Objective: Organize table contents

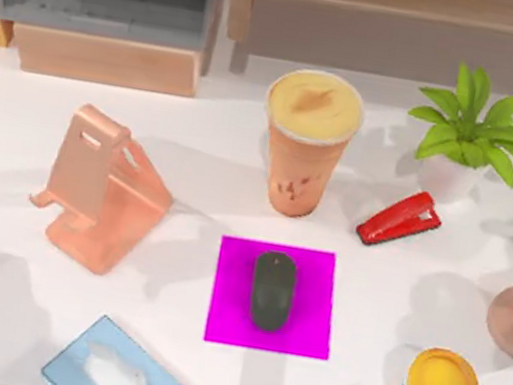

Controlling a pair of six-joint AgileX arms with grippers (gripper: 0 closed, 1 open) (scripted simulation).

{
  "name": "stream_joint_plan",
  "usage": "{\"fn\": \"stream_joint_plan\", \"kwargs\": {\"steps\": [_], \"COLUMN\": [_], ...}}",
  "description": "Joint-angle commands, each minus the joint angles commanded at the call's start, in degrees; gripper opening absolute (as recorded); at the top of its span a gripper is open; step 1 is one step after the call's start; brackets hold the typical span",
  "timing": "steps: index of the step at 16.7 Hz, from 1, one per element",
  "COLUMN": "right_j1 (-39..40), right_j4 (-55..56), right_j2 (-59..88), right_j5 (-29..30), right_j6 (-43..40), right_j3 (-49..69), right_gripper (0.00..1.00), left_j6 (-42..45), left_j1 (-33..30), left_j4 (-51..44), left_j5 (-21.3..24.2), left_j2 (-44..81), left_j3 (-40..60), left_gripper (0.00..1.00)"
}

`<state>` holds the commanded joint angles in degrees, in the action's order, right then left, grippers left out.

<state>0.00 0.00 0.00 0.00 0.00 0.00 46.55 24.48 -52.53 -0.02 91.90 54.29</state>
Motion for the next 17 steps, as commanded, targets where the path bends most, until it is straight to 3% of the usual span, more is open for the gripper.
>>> {"fn": "stream_joint_plan", "kwargs": {"steps": [6, 11, 17], "right_j1": [0.0, 0.0, 0.0], "right_j4": [0.0, 0.0, 0.0], "right_j2": [0.0, 0.0, 0.0], "right_j5": [0.0, 0.0, 0.0], "right_j6": [0.0, 0.0, 0.0], "right_j3": [0.0, 0.0, 0.0], "right_gripper": [1.0, 1.0, 1.0], "left_j6": [0.2, 0.3, 0.3], "left_j1": [0.2, 0.2, 0.2], "left_j4": [13.7, 15.3, 15.3], "left_j5": [0.0, 0.0, 0.0], "left_j2": [6.4, 7.4, 7.4], "left_j3": [-6.7, -7.7, -7.7], "left_gripper": [1.0, 1.0, 0.55]}}
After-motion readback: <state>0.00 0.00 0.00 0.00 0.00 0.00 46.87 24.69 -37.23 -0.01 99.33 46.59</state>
